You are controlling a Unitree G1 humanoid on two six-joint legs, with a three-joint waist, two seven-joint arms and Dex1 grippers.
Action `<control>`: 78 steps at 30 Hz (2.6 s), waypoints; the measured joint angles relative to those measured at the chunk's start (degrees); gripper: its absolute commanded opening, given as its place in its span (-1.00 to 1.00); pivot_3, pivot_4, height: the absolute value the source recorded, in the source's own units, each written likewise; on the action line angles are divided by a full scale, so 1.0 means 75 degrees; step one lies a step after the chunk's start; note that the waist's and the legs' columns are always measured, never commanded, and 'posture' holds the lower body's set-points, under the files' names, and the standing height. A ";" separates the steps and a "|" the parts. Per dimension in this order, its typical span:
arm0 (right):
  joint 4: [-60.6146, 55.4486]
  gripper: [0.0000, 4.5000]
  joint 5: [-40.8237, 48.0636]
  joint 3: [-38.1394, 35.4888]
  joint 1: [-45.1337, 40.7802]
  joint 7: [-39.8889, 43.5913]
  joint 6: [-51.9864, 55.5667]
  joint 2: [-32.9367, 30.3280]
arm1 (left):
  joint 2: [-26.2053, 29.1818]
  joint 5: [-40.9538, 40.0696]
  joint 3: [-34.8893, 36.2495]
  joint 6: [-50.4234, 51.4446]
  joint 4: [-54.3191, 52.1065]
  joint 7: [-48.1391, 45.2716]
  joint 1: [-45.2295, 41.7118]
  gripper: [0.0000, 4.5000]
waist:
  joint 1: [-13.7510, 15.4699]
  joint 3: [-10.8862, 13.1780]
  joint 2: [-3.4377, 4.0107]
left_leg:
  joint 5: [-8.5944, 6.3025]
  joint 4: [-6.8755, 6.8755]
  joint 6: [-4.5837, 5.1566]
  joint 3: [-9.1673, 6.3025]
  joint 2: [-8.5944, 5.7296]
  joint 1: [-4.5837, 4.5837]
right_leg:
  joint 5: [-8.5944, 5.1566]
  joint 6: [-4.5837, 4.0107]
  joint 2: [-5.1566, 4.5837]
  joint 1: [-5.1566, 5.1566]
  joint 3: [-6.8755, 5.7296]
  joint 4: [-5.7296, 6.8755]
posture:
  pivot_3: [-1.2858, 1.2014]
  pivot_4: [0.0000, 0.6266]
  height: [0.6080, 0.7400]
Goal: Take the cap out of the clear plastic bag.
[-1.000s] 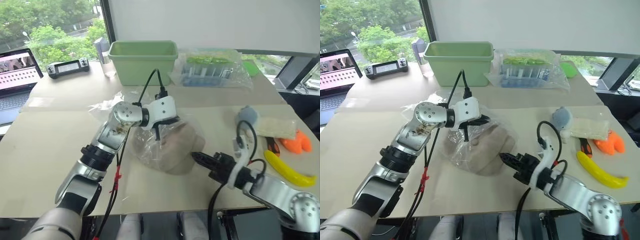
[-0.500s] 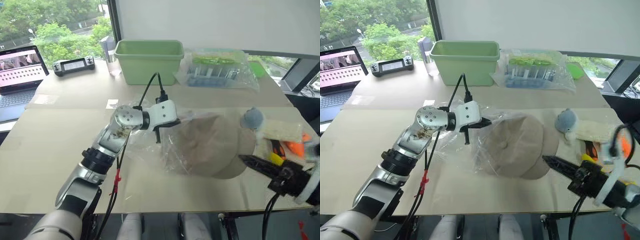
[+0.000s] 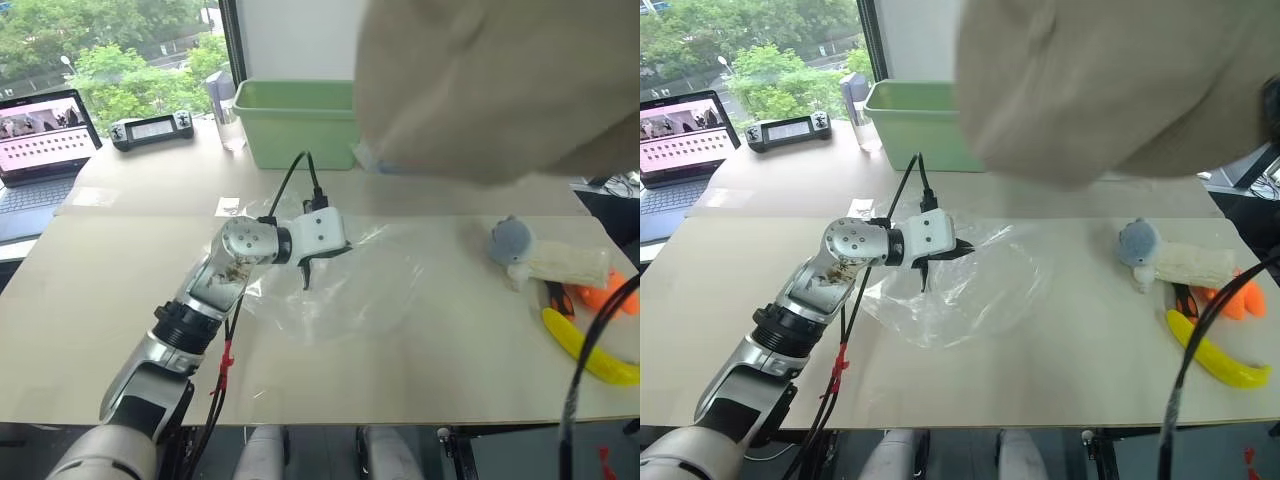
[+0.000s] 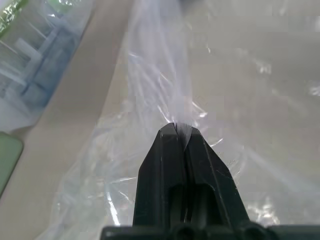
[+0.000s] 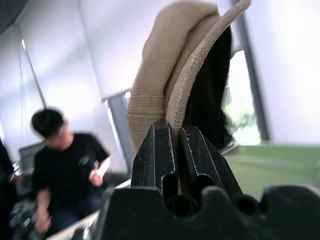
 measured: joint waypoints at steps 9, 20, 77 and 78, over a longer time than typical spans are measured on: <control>0.0505 -0.98 -0.1865 0.3588 -0.0725 -0.3108 -0.0824 0.1565 | 0.0598 0.0014 -0.0018 -0.0017 -0.0125 -0.0432 0.0055 -1.00 | -0.0144 0.0000 -0.0004 | 0.0006 -0.0003 0.0009 0.0029 0.0003 0.0030 | 0.0018 -0.0008 0.0008 -0.0003 0.0049 0.0008 | 0.03 -0.52 1.00; 0.2338 -0.67 -0.4425 0.5305 -0.0997 -0.3813 -0.1674 0.4460 | 0.0818 -0.0003 -0.0101 0.0135 -0.0688 -0.0687 0.0450 -1.00 | -0.0035 0.0016 0.0027 | 0.0004 -0.0009 0.0014 0.0040 -0.0011 -0.0002 | 0.0054 0.0061 0.0008 -0.0023 0.0070 -0.0006 | 0.03 -0.52 1.00; 0.0146 1.00 -0.6996 0.4820 -0.0083 -0.0977 -0.0515 0.1819 | -0.0745 -0.5230 0.5397 0.2811 -0.0360 0.4024 0.0774 0.98 | -0.0095 0.0017 0.0010 | 0.0001 0.0014 0.0034 0.0105 -0.0009 0.0049 | 0.0068 0.0092 0.0025 0.0001 0.0155 -0.0002 | 0.03 -0.52 1.00; 0.0188 1.00 -0.7406 0.4909 -0.0007 -0.1180 -0.0638 0.1950 | -0.0841 -0.4919 0.5295 0.2558 -0.0333 0.4253 0.1016 0.98 | -0.0084 0.0016 0.0005 | 0.0001 0.0013 0.0034 0.0105 -0.0008 0.0046 | 0.0069 0.0091 0.0026 -0.0002 0.0155 -0.0001 | 0.03 -0.52 1.00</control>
